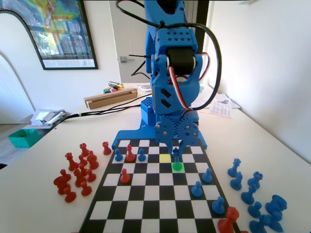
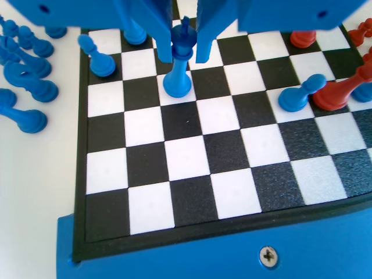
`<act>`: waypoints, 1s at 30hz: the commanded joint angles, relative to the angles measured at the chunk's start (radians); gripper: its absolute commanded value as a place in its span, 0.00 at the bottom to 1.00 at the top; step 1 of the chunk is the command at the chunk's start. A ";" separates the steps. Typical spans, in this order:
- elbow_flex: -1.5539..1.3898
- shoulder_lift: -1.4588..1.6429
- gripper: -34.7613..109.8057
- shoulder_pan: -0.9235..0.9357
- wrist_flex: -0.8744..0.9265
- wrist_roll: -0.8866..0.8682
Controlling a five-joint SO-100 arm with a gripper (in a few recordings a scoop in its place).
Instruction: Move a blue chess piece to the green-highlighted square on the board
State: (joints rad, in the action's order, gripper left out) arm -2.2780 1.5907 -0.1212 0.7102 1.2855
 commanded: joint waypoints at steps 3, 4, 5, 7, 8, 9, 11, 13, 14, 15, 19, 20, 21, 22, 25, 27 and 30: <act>0.044 0.044 0.35 -0.002 0.031 0.015; 0.051 0.051 0.35 0.002 0.038 0.015; 0.058 0.060 0.35 0.006 0.048 0.018; 0.072 0.083 0.36 0.015 0.071 0.023; 0.080 0.100 0.36 0.018 0.081 0.023; 0.087 0.115 0.36 0.020 0.095 0.025; 0.101 0.155 0.36 0.021 0.126 0.025; 0.120 0.199 0.36 0.025 0.156 0.025; 0.132 0.221 0.36 0.026 0.176 0.023; 0.147 0.241 0.36 0.028 0.199 0.023; 0.219 0.327 0.36 0.031 0.316 0.029; 0.238 0.351 0.36 0.032 0.347 0.035; 0.256 0.377 0.36 0.035 0.382 0.044; 0.276 0.407 0.36 0.037 0.422 0.054; 0.327 0.506 0.34 0.041 0.537 0.094; 0.351 0.572 0.33 0.043 0.624 0.124; 0.376 0.675 0.33 0.049 0.758 0.183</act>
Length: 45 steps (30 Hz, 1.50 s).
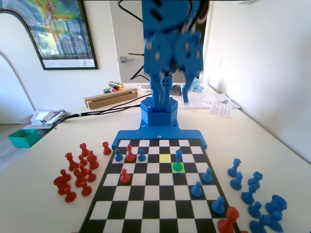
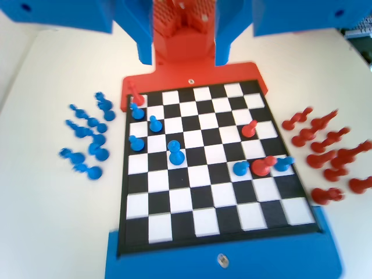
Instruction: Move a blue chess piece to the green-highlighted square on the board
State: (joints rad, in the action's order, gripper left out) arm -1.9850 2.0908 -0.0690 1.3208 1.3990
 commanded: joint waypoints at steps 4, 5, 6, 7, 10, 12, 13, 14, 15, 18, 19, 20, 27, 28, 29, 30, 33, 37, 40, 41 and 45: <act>0.138 0.305 0.32 0.012 0.301 0.138; 0.150 0.337 0.32 0.014 0.344 0.158; 0.160 0.370 0.32 0.018 0.377 0.175; 0.167 0.397 0.31 0.021 0.411 0.192; 0.183 0.474 0.30 0.031 0.486 0.236; 0.167 0.531 0.29 0.041 0.505 0.265; 0.160 0.548 0.29 0.041 0.512 0.272; 0.146 0.569 0.28 0.048 0.515 0.281; 0.123 0.594 0.28 0.054 0.509 0.290; 0.032 0.650 0.26 0.061 0.482 0.307; -0.002 0.673 0.25 0.064 0.463 0.314; -0.029 0.693 0.25 0.066 0.445 0.316; -0.173 0.816 0.25 0.084 0.321 0.347; -0.178 0.825 0.25 0.087 0.310 0.345; -0.187 0.836 0.25 0.087 0.290 0.345; -0.193 0.845 0.25 0.091 0.278 0.350; -0.195 0.865 0.25 0.094 0.272 0.348; -0.198 0.914 0.25 0.095 0.259 0.345; -0.199 0.951 0.25 0.095 0.252 0.341; -0.199 0.963 0.25 0.094 0.249 0.337; -0.199 0.965 0.25 0.103 0.249 0.337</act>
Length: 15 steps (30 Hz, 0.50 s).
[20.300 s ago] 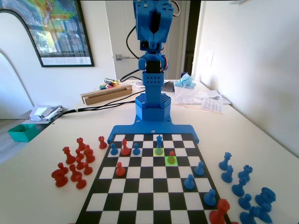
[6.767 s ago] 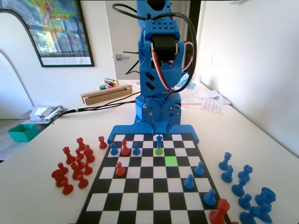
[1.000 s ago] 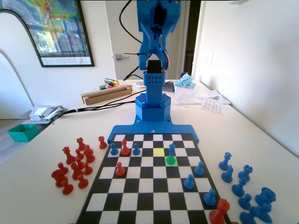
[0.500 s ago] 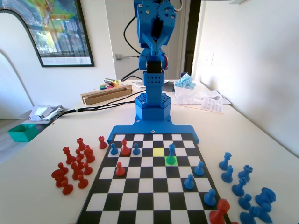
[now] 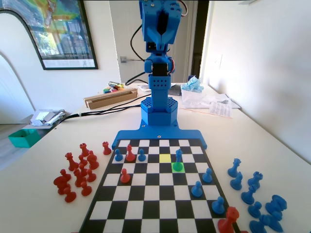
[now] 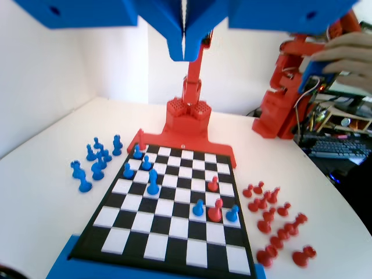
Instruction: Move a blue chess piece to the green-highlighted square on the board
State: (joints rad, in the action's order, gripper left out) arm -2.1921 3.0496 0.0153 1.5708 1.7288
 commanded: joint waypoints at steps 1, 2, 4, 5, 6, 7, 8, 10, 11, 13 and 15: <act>0.008 0.006 0.27 0.021 -0.002 0.008; 0.008 0.006 0.29 0.021 0.000 0.008; 0.008 0.006 0.29 0.018 0.000 0.008; 0.008 0.006 0.29 0.018 0.000 0.008; 0.008 0.006 0.29 0.018 0.000 0.008; 0.008 0.006 0.29 0.018 0.000 0.008; 0.008 0.006 0.29 0.018 0.000 0.008; 0.008 0.006 0.29 0.018 0.000 0.008; 0.008 0.006 0.29 0.018 0.000 0.008; 0.008 0.006 0.29 0.018 0.000 0.008; 0.008 0.006 0.29 0.018 0.000 0.008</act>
